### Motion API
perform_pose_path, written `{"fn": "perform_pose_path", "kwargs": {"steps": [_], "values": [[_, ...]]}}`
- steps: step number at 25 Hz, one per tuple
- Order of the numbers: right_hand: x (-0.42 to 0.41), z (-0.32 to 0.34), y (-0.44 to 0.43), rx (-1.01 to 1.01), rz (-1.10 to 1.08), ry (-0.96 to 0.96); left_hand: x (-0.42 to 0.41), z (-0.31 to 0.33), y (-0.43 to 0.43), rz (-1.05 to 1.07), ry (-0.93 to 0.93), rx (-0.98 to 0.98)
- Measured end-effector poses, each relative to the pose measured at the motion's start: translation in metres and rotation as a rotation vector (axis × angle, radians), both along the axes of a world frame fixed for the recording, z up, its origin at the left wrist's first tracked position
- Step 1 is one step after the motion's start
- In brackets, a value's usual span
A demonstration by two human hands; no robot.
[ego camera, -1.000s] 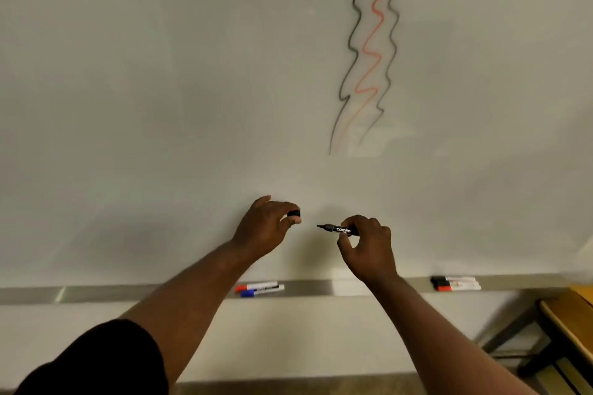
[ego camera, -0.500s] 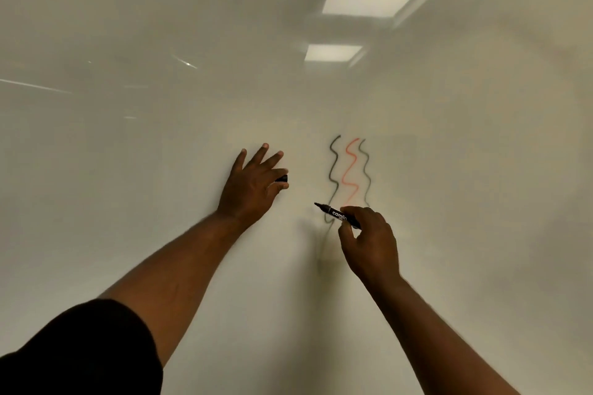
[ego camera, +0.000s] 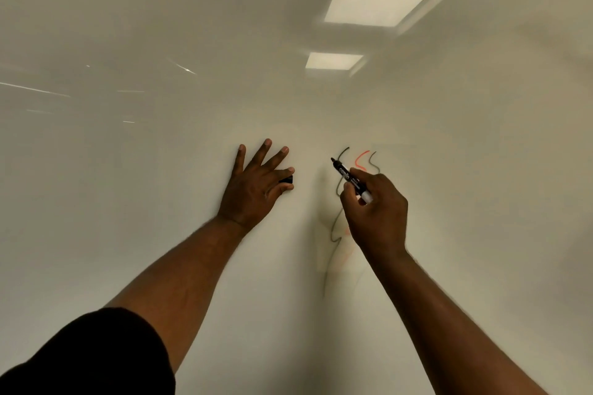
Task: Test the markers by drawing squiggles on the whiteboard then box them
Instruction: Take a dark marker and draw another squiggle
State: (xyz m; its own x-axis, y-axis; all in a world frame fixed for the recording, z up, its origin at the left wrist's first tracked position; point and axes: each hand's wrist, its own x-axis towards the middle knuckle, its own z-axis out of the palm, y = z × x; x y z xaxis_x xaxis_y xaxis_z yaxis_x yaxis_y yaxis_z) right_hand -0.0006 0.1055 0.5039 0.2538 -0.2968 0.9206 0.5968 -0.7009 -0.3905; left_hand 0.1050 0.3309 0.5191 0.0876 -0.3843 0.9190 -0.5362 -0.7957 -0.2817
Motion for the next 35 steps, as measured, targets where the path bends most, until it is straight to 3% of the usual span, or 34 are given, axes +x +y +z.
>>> {"fn": "perform_pose_path", "kwargs": {"steps": [11,14,17,20,24,27,30,35], "values": [[0.016,0.028,0.004,0.076,-0.008,0.012,0.006,-0.011,0.001,-0.045,-0.038,0.001],[0.017,0.023,0.007,0.019,-0.004,0.033,0.007,-0.013,0.002,-0.039,-0.046,0.005],[0.013,0.002,0.008,-0.044,-0.021,0.063,0.006,-0.018,0.002,-0.050,-0.047,-0.006],[0.011,-0.021,0.003,0.064,0.021,0.083,0.006,-0.028,0.001,-0.048,-0.049,-0.019],[0.008,-0.055,0.006,-0.072,-0.009,0.096,0.006,-0.036,0.000,-0.038,-0.032,-0.024],[0.007,-0.076,0.003,-0.003,-0.001,0.122,0.004,-0.045,0.002,-0.038,-0.022,-0.027],[0.005,-0.104,0.006,-0.099,-0.019,0.167,0.000,-0.055,0.003,-0.032,-0.002,-0.020],[-0.001,-0.149,0.009,-0.076,-0.006,0.250,-0.005,-0.068,0.004,-0.033,0.038,-0.021]]}}
